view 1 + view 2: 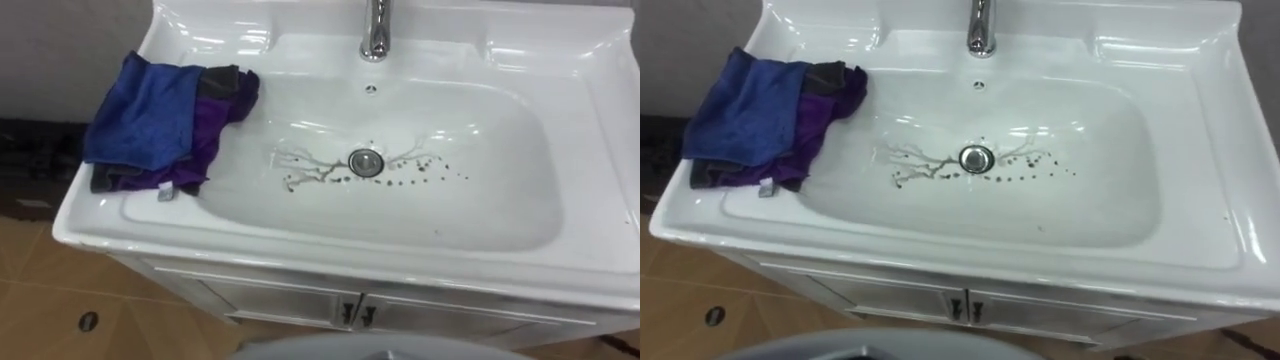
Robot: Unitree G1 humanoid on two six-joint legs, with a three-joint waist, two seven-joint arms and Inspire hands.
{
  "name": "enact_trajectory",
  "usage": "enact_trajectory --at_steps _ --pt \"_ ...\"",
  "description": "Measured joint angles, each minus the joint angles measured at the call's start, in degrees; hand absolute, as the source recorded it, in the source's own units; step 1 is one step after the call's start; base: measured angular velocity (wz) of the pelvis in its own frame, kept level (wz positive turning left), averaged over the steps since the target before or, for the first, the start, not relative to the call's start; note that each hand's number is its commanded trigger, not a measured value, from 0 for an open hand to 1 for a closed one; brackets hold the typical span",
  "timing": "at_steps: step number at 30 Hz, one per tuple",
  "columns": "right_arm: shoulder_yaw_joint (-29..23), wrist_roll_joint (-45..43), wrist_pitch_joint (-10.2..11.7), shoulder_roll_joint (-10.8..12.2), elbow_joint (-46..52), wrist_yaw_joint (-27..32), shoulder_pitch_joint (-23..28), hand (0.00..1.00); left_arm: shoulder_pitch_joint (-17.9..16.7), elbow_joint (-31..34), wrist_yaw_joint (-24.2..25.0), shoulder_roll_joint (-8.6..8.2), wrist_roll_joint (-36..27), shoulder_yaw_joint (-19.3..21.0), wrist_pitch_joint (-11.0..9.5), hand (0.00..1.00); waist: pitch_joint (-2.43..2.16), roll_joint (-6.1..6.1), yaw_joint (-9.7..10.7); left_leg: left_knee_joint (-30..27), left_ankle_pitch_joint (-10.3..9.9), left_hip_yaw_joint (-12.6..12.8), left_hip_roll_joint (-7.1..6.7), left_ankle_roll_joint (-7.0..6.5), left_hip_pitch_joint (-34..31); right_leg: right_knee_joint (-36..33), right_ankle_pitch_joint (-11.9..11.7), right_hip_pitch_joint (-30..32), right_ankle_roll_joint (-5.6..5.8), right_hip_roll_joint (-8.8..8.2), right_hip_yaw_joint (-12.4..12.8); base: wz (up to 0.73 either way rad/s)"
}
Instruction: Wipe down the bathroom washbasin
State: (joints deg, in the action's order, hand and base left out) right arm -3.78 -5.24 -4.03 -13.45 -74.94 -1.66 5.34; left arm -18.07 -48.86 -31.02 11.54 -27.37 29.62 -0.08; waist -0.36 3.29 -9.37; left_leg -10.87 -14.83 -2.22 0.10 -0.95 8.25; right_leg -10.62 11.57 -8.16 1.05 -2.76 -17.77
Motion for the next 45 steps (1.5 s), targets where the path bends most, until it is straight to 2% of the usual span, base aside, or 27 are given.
enact_trajectory --at_steps 2,5,6,7,9,13,15,16,18,23,26,31,32,36,38,43,45 --pt "-0.46 0.83 1.06 -0.47 0.05 0.65 0.3 0.0 -0.47 4.96 -2.45 0.93 0.0 1.81 -0.39 0.0 -0.18 0.33 -0.39 -0.32 0.06 -0.96 -0.09 0.03 -0.43 0.0 0.0 -0.11 0.0 -0.08 -0.81 0.21" --pt "-0.97 -0.19 1.53 -0.58 0.23 1.33 1.17 0.0 0.18 11.52 -7.67 2.61 0.08 5.01 -2.92 0.0 -0.28 0.94 -1.97 -0.52 0.16 -1.12 -0.07 0.06 -0.56 0.0 0.02 0.32 0.03 -0.1 -0.97 0.07" --pt "-0.86 0.02 1.53 -0.51 0.61 1.23 1.52 0.0 0.05 15.27 -9.9 2.8 0.16 6.31 -3.12 0.0 -0.21 1.21 -2.07 -0.51 0.16 -1.18 -0.08 0.06 -0.63 -0.01 0.03 0.33 0.05 -0.12 -1.06 -0.04" --pt "-0.83 0.17 1.53 -0.47 0.74 1.19 1.6 0.0 -0.04 16.97 -11.07 3.02 0.17 6.42 -3.64 0.0 -0.14 1.25 -2.13 -0.51 0.16 -1.19 -0.1 0.06 -0.67 -0.01 0.04 0.36 0.06 -0.14 -1.06 0.0" --pt "-0.84 0.45 1.95 -0.49 1.15 1.08 1.45 0.0 0.28 20.94 -13.8 4.23 0.8 6.42 -5.98 0.0 0.03 1.4 -2.29 -0.5 0.17 -1.06 -0.23 0.05 -0.85 0.01 0.11 0.65 0.14 -0.23 -0.91 -0.02" --pt "-0.83 0.45 2.69 -0.47 1.51 0.99 1.47 0.0 1.09 28.55 -16.36 5.32 0.91 7.53 -6.86 0.0 -0.28 1.82 -2.36 -0.87 0.23 -1.11 -0.4 -0.05 -1.81 -0.03 0.18 1.71 0.09 -0.39 -0.88 -0.02" --pt "-0.6 0.46 2.75 -0.47 1.98 0.75 1.67 0.0 1.38 33.17 -17.76 6.03 0.91 8.55 -7.58 0.0 -0.3 1.87 -2.24 -0.87 0.25 -1.01 -0.43 -0.09 -1.63 -0.13 0.16 1.78 0.09 -0.38 -0.41 -0.06" --pt "-0.49 0.55 2.75 -0.47 1.97 0.66 1.69 0.0 1.75 33.81 -18.12 6.44 0.89 8.55 -7.65 0.0 -0.3 1.86 -2.22 -0.88 0.26 -1.01 -0.43 -0.09 -1.58 -0.14 0.16 1.73 0.09 -0.39 -0.4 0.0" --pt "0.19 1.53 2.81 -0.48 2.01 0.17 1.87 0.0 3.15 35.25 -18.42 8.52 0.89 8.56 -7.83 0.0 -0.29 1.85 -2.16 -0.88 0.26 -1.0 -0.42 -0.1 -1.51 -0.26 0.15 1.69 0.09 -0.37 -0.08 0.0" --pt "0.34 1.46 2.81 -0.61 1.96 -0.56 2.47 0.0 5.21 40.35 -18.28 10.32 1.31 8.55 -7.91 0.0 0.09 1.86 -1.94 -0.84 0.26 -0.91 -0.43 -0.1 -1.54 -0.23 0.15 1.85 0.09 -0.35 0.15 -0.01" --pt "0.2 1.42 3.33 -0.81 1.86 -1.13 2.47 0.0 5.42 41.75 -17.77 10.51 3.38 8.29 -7.89 0.0 0.46 2.05 -0.66 -0.76 0.26 -0.78 -0.4 -0.1 -1.68 -0.04 0.14 1.92 0.11 -0.23 0.26 0.0" --pt "0.12 1.34 3.87 -0.9 1.58 -2.29 2.42 0.0 5.39 46.8 -16.82 10.46 10.72 8.22 -7.92 0.0 0.57 2.04 1.26 -0.39 0.26 0.32 -0.22 -0.09 -1.2 0.01 0.14 1.29 0.12 -0.14 0.46 -0.06" --pt "0.15 1.51 3.97 -0.89 1.38 -2.46 2.43 0.0 5.65 47.48 -16.58 10.46 13.49 7.86 -7.92 0.0 0.83 2.11 1.9 -0.34 0.26 0.3 -0.22 -0.09 -0.54 0.02 0.13 1.12 0.13 -0.15 0.62 0.0" --pt "0.14 2.72 3.93 -0.89 0.53 -3.46 1.99 0.0 6.09 49.9 -13.73 10.4 20.36 3.96 -7.88 0.0 0.95 2.02 3.4 -0.31 0.26 0.47 -0.19 -0.09 -0.32 0.02 0.13 0.64 0.12 -0.08 1.28 -0.05" --pt "0.25 2.73 3.95 -0.89 0.53 -3.67 1.88 0.0 5.95 51.52 -12.23 10.25 20.82 1.42 -7.9 0.0 1.46 2.01 4.44 -0.21 0.26 0.68 -0.19 -0.09 0.15 -0.01 0.13 0.14 0.13 -0.09 1.34 -0.02" --pt "0.33 2.69 4.03 -0.94 -1.42 -4.9 0.24 0.0 6.04 53.61 -7.2 9.8 22.49 -6.43 -7.89 0.0 1.29 1.7 6.68 0.07 0.26 1.92 0.03 -0.09 0.11 -0.31 0.03 0.99 0.05 0.1 2.52 -0.12" --pt "0.3 2.39 4.01 -0.93 -1.56 -5.85 0.26 0.0 6.06 54.31 -4.45 9.36 24.98 -9.54 -7.88 0.0 1.19 1.44 8.35 0.05 0.26 1.94 0.08 -0.09 0.23 -0.24 -0.05 0.87 0.06 0.24 3.06 -0.09"
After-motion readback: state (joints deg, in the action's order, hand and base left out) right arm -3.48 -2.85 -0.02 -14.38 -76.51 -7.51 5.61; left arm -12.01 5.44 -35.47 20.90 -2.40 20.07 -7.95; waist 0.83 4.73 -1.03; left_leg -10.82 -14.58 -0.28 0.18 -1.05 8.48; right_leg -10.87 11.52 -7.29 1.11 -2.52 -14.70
